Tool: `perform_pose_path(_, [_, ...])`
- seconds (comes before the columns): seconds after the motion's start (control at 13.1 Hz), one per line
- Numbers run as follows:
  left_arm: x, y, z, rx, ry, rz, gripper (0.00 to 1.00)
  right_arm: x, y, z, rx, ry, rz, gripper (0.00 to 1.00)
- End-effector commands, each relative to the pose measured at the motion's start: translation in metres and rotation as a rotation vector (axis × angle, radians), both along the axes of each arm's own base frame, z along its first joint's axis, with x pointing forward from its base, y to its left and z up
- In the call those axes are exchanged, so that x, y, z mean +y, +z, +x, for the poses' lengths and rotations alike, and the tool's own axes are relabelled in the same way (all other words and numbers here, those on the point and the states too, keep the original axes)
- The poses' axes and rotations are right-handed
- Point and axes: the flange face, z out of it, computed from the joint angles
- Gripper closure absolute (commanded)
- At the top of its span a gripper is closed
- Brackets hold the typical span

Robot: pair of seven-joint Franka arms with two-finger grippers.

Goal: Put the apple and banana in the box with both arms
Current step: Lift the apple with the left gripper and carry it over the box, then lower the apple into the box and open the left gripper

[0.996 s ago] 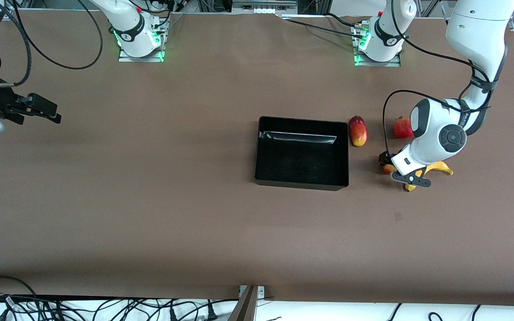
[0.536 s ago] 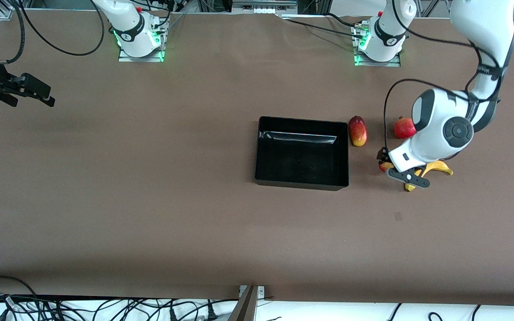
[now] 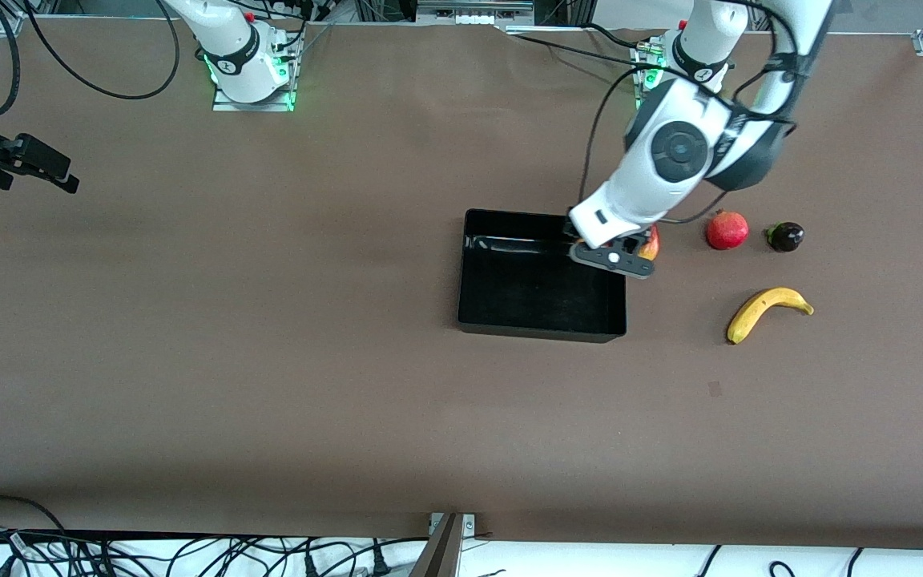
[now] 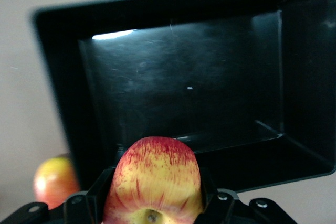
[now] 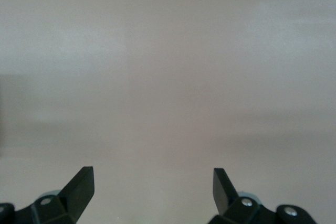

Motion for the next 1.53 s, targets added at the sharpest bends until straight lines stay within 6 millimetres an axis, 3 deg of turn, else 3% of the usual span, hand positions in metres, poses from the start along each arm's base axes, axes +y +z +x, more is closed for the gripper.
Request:
perform_pose_path(0.0, [-0.055,-0.028,0.006,0.002,0.091,-0.03,1.0,0.001,-0.004,0.002,0.001,0.003,-0.016,0.0])
perform_pose_path(0.23, [-0.096,-0.068,-0.004,-0.021,0.099,-0.06,1.0,0.003,-0.004,0.003,0.001,0.007,-0.015,0.0])
perform_pose_path(0.46, [-0.122,-0.09,-0.016,-0.004,0.128,-0.051,1.0,0.004,-0.004,0.003,-0.001,0.005,-0.009,0.0])
perform_pose_path(1.07, [-0.142,-0.15,-0.036,0.024,0.106,-0.04,1.0,0.01,0.006,0.005,-0.026,0.016,-0.008,0.0])
perform_pose_path(1.3, [-0.148,-0.158,-0.037,0.018,0.101,-0.043,1.0,0.017,0.005,0.007,-0.028,0.029,-0.008,0.0])
perform_pose_path(1.38, [-0.146,-0.159,-0.036,0.017,0.102,-0.04,0.59,0.018,0.005,0.007,-0.028,0.031,-0.008,0.0])
perform_pose_path(1.46, [-0.144,-0.159,-0.034,0.014,0.102,-0.037,0.01,0.019,0.006,0.006,-0.029,0.032,-0.008,0.0])
